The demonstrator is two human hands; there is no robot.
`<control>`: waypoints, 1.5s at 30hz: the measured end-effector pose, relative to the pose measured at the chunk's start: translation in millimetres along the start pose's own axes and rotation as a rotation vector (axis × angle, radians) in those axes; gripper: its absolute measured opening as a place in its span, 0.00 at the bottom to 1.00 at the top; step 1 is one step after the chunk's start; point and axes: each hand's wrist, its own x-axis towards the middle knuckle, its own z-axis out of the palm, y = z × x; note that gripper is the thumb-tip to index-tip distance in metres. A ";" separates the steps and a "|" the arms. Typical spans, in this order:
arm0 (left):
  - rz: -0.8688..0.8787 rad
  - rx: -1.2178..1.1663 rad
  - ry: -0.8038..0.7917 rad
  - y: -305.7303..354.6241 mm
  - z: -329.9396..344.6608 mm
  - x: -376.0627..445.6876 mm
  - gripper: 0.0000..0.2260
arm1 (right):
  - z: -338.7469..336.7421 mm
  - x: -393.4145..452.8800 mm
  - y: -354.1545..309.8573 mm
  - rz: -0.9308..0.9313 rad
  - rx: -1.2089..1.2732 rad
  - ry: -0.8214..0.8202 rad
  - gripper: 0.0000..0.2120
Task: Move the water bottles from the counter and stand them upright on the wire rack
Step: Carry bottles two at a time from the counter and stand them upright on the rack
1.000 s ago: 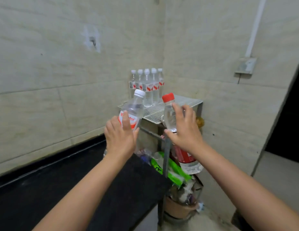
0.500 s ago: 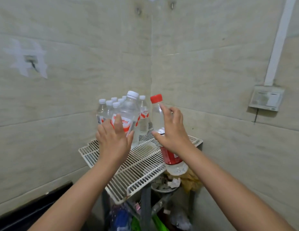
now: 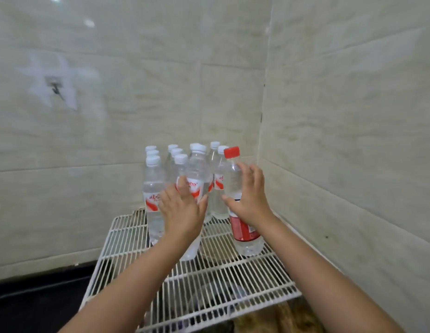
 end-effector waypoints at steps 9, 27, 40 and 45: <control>-0.095 -0.102 0.079 -0.2 48.6 -18.1 0.29 | 16.3 -3.7 36.3 0.012 0.213 -0.005 0.31; 0.071 -0.204 -0.295 3.0 -43.7 54.3 0.22 | -32.2 65.2 12.2 0.124 -0.096 -0.230 0.18; -0.095 -0.107 -0.077 20.0 -33.6 53.5 0.16 | -57.2 59.2 -10.1 0.177 -0.607 -0.252 0.23; 0.007 -0.140 -0.327 14.2 -43.0 57.5 0.21 | -70.0 52.9 -5.5 0.097 -0.415 -0.402 0.18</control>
